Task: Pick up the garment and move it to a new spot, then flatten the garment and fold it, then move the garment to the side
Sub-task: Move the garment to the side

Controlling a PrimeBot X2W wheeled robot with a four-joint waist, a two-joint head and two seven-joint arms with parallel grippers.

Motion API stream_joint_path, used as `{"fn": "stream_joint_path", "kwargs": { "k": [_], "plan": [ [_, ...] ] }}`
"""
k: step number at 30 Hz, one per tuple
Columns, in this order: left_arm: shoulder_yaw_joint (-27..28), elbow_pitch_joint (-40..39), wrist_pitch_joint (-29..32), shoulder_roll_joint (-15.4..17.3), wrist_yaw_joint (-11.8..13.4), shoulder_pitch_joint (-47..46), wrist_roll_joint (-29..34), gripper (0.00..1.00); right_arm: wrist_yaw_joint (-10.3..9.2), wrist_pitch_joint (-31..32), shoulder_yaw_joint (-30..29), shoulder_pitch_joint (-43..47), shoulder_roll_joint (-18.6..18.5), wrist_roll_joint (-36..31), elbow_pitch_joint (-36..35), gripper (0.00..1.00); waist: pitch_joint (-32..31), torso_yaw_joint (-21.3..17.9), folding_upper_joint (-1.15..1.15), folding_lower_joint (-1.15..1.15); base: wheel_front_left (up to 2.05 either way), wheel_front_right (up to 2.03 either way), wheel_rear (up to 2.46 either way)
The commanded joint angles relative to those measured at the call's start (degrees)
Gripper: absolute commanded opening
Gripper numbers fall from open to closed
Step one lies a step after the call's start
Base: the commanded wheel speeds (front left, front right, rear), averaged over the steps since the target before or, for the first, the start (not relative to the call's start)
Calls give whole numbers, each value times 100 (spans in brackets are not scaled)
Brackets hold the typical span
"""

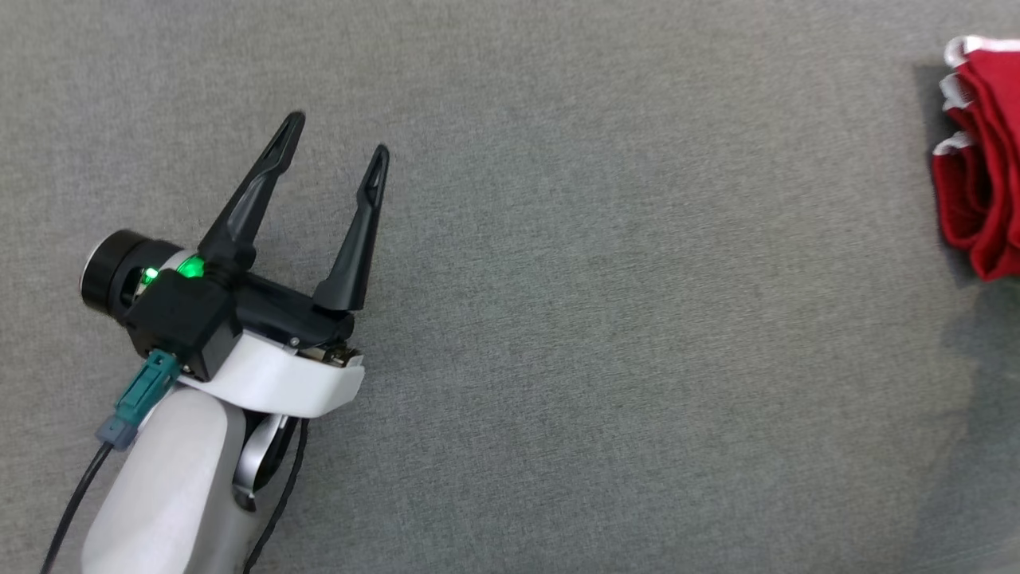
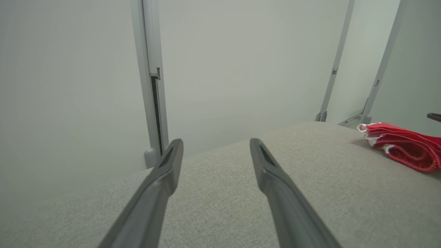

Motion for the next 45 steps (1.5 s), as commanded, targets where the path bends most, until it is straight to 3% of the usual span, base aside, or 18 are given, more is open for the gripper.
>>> {"fn": "stream_joint_path", "kwargs": {
  "k": [1, 8, 11, 22, 30, 38, 45],
  "plan": [
    [71, 15, -47, 15, 64, 101, -57, 100, -12, -69, 55, 159, 124, -17, -227, 100, -274, -99, 0, 0, 0, 0, 0],
    [372, 196, -114, 33, 303, 671, -288, 100, -12, -46, 570, 1128, 1001, -146, -1712, 100, -883, -49, 0, 0, 0, 0, 0],
    [442, 219, -135, 23, 383, 817, -325, 100, -12, 65, 714, 1378, 1163, -214, -2110, 100, -1023, 43, 0, 0, 0, 0, 0],
    [1008, 354, -210, -38, 812, 1556, -620, 100, -12, 951, 961, 2551, 1739, -277, -3798, 100, -1647, 976, 0, 0, 0, 0, 0],
    [979, 585, -164, 78, 693, 1995, -692, 100, -11, 1370, 807, 3273, 1886, -189, -4189, 100, -2222, 1304, 0, 0, 0, 0, 0],
    [787, 692, 38, 118, 661, 2391, -681, 100, -11, 1517, 667, 3919, 1935, -123, -4283, 100, -2823, 1334, 0, 0, 0, 0, 0],
    [744, 566, 195, 203, 777, 2700, -628, 100, -11, 1653, 599, 4294, 1976, -74, -4436, 100, -3107, 1287, 0, 0, 0, 0, 0]
  ]
}}
